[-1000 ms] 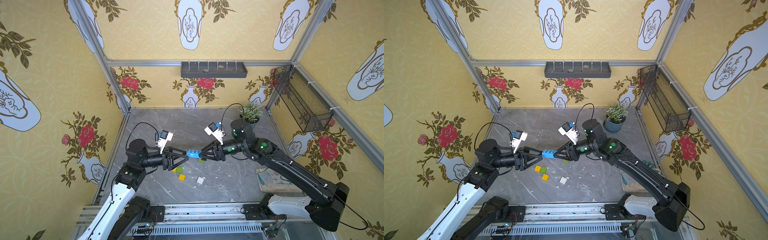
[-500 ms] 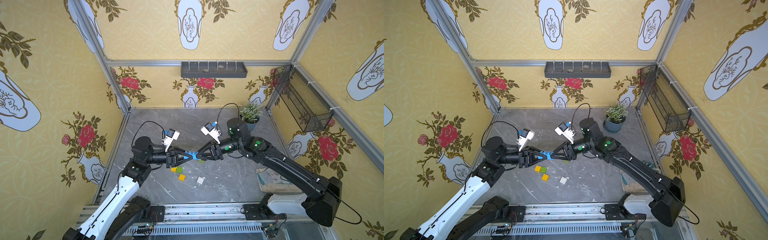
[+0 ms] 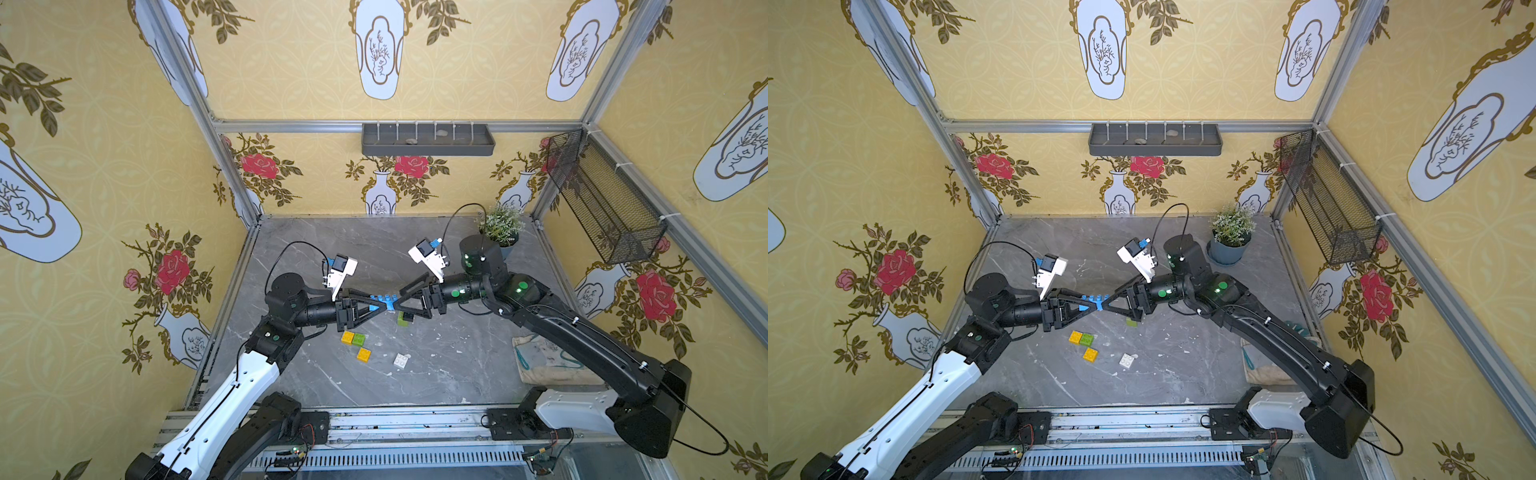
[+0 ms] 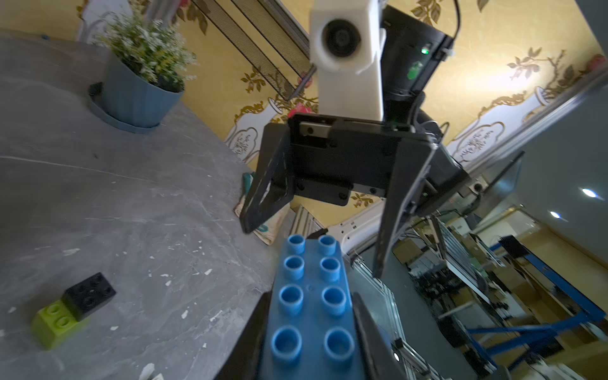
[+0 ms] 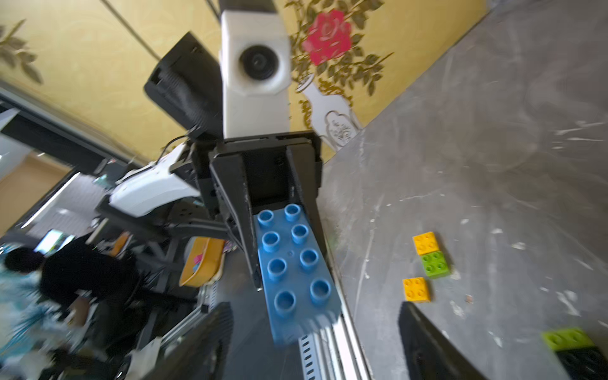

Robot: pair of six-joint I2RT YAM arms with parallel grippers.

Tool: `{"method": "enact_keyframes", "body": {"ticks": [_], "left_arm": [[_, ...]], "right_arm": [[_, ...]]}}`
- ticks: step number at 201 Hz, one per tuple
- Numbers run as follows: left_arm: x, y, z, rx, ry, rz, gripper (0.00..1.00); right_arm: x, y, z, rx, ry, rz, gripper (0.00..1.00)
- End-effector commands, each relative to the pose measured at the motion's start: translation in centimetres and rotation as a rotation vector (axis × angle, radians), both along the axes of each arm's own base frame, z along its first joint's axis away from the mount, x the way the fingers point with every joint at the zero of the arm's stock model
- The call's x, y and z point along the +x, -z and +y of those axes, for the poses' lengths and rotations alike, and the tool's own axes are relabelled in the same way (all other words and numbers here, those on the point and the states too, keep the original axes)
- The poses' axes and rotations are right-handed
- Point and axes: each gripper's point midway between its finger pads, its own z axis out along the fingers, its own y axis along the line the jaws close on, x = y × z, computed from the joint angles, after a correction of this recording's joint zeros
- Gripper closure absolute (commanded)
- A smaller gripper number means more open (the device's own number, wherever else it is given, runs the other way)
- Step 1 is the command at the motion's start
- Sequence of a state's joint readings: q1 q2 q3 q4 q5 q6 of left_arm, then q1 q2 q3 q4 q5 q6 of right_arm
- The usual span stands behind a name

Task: Assemble the number 4 with lego
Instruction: Adjust the lego brick.

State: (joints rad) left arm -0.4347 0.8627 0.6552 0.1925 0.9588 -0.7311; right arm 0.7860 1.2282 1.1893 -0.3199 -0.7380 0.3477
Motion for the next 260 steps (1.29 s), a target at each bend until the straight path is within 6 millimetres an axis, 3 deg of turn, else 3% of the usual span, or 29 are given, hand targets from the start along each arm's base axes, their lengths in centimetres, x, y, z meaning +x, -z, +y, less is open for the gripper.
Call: {"method": "enact_keyframes", "body": {"ticks": [1,12,23,32,49,89,131,156,184,192,207,216,234,260], "left_arm": [[4.2,3.1,0.4,0.089,-0.227,-0.053,0.93],[5.6,4.6,0.3,0.106,-0.291,-0.08,0.98],[6.5,5.7,-0.2,0.111,-0.313,-0.099,1.0],[7.1,6.7,-0.6,0.111,-0.324,-0.109,1.0],[7.8,9.3,-1.4,0.151,-0.304,-0.122,1.0],[7.3,13.2,-1.8,0.212,-0.246,-0.182,1.0],[6.6,15.6,-2.1,0.228,-0.17,-0.303,1.0],[6.6,15.3,-2.5,0.218,-0.129,-0.323,1.0],[4.2,13.0,-3.8,0.117,0.044,-0.296,1.0],[3.4,12.2,-4.1,0.08,0.101,-0.278,1.0],[2.9,10.4,-4.3,0.012,0.121,-0.278,1.0],[2.7,9.4,-4.0,-0.028,0.101,-0.301,1.0],[1.9,7.6,-3.7,-0.081,0.09,-0.341,1.0],[1.0,5.9,-4.1,-0.099,0.109,-0.37,1.0]], "right_arm": [[7.3,1.8,-4.2,-0.111,0.408,0.089,0.08],[10.0,3.8,-6.8,-0.157,0.532,0.231,0.07],[11.3,6.8,-9.0,-0.239,0.625,0.373,0.07],[11.2,9.6,-10.0,-0.318,0.675,0.456,0.05],[10.2,12.6,-10.1,-0.361,0.679,0.531,0.06],[8.8,14.8,-10.4,-0.406,0.748,0.582,0.07],[8.9,15.9,-8.1,-0.473,0.707,0.554,0.07],[9.1,14.4,-5.9,-0.498,0.661,0.45,0.08],[7.3,9.0,-2.2,-0.379,0.443,0.218,0.17],[7.1,8.4,-2.2,-0.353,0.42,0.184,0.19],[8.2,8.3,-3.6,-0.327,0.431,0.273,0.42],[8.8,8.5,-4.5,-0.317,0.452,0.353,0.49],[8.7,8.4,-4.5,-0.264,0.465,0.461,0.46],[6.2,5.7,-2.2,-0.059,0.331,0.556,0.37]]}}
